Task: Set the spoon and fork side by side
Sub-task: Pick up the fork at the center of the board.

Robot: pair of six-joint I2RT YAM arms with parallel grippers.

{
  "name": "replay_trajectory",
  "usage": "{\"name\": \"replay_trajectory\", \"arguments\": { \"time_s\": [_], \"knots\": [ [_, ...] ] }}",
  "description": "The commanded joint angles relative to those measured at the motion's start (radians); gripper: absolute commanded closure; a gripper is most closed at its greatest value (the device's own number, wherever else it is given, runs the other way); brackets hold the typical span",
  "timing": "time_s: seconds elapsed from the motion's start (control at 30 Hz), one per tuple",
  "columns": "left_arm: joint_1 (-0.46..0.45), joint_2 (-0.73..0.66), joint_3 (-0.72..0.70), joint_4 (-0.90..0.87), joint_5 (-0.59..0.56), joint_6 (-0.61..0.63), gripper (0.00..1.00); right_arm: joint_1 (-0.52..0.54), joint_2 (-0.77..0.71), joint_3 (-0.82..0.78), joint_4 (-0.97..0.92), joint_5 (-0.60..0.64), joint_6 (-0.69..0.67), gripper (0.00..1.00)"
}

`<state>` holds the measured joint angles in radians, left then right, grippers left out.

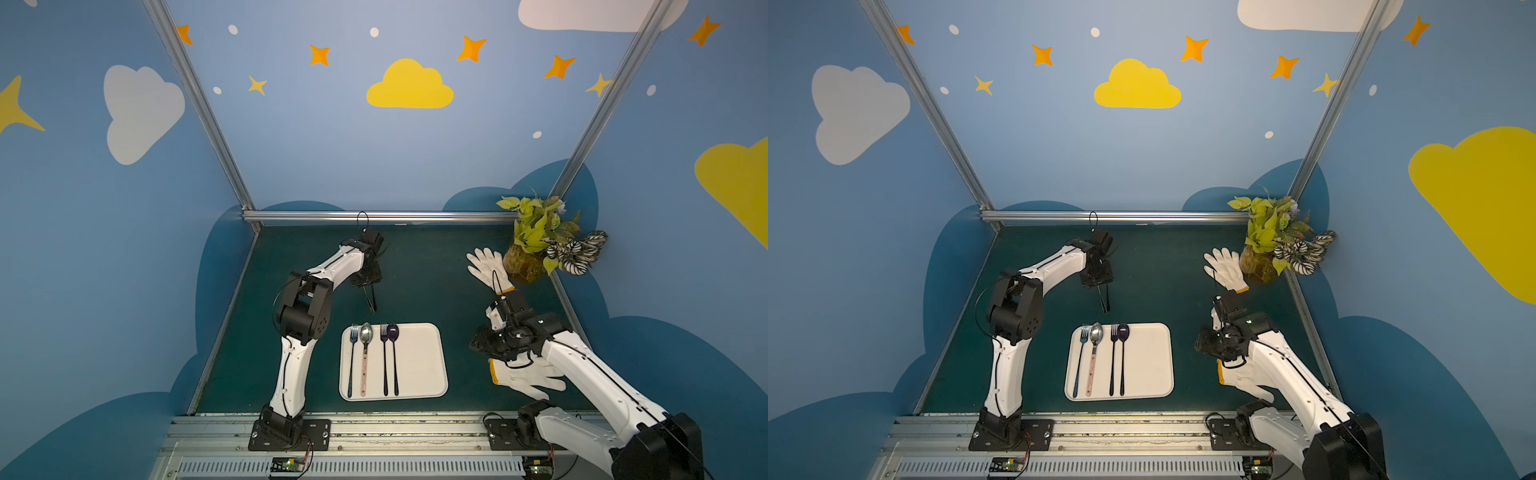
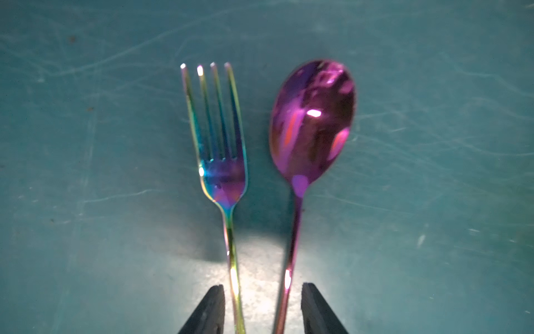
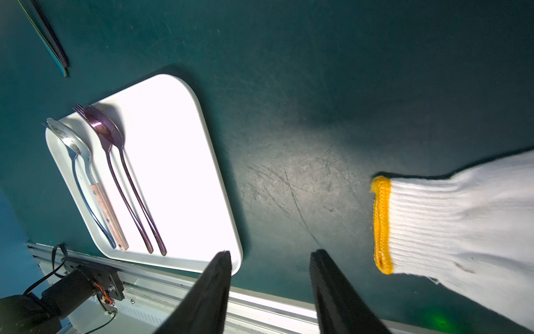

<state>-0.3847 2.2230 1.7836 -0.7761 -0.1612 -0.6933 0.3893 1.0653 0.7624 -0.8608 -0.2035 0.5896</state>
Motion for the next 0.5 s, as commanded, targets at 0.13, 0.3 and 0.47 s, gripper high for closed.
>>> {"name": "replay_trajectory", "arguments": {
  "time_s": [0.13, 0.3, 0.47],
  "knots": [
    [0.026, 0.024, 0.0, -0.037, -0.015, 0.002, 0.54, -0.004, 0.003, -0.014, 0.003, 0.003, 0.006, 0.5],
    [0.04, 0.055, 0.011, -0.034, -0.003, 0.011, 0.59, -0.006, 0.01, -0.009, 0.003, -0.001, 0.004, 0.5],
    [0.054, 0.07, 0.008, -0.031, 0.007, 0.019, 0.67, -0.006, 0.009, -0.006, -0.004, 0.0, 0.006, 0.51]
  ]
}}
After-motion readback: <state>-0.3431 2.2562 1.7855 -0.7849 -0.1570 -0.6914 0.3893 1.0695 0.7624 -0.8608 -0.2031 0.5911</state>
